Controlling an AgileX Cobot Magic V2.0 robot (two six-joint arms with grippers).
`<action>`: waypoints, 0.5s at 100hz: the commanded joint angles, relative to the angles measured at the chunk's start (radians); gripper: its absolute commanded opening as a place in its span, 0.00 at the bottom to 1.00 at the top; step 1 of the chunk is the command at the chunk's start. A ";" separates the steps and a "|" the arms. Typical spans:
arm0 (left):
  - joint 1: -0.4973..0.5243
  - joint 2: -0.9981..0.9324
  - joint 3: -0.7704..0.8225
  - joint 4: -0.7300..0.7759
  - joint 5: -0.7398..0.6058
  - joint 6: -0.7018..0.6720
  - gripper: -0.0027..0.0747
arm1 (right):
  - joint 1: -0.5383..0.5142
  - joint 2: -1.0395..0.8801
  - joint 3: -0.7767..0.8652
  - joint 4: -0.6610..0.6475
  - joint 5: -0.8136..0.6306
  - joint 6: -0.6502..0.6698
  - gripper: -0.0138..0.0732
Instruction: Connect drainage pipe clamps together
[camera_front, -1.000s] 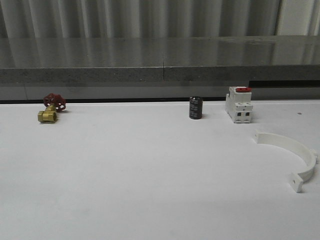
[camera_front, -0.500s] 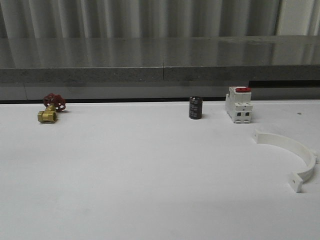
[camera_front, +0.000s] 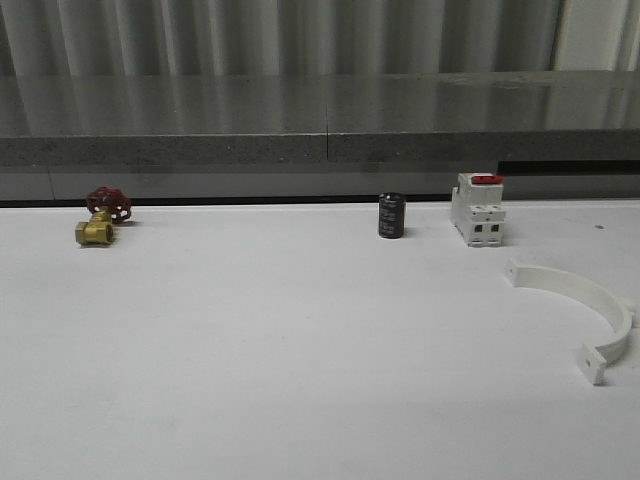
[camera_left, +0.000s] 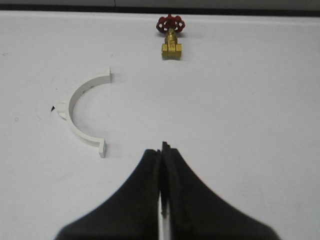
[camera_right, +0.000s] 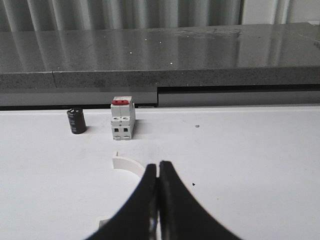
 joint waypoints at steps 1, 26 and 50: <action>0.002 0.039 -0.036 -0.030 -0.060 0.000 0.01 | -0.005 -0.020 -0.016 0.004 -0.082 -0.008 0.08; 0.002 0.108 -0.036 -0.040 -0.054 0.000 0.02 | -0.005 -0.020 -0.016 0.004 -0.082 -0.008 0.08; 0.002 0.120 -0.036 -0.043 -0.040 0.000 0.45 | -0.005 -0.020 -0.016 0.004 -0.082 -0.008 0.08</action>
